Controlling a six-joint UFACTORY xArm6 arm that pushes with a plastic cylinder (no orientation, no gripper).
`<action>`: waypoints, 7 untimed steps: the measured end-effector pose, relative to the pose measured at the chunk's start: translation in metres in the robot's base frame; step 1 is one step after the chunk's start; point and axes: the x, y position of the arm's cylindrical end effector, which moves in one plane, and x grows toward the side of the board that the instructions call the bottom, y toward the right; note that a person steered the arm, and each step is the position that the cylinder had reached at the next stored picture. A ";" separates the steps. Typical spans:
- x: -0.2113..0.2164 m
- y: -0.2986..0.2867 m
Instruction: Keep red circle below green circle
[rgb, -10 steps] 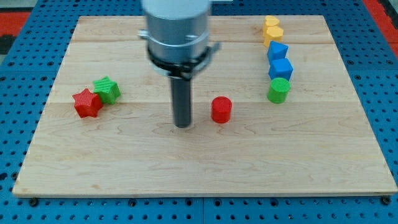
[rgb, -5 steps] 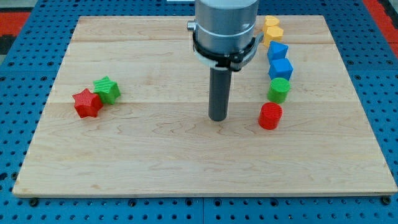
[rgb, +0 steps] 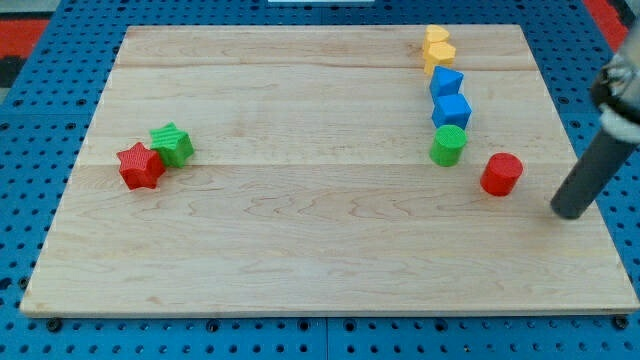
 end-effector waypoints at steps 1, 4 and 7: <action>-0.039 -0.007; -0.013 -0.064; 0.011 -0.160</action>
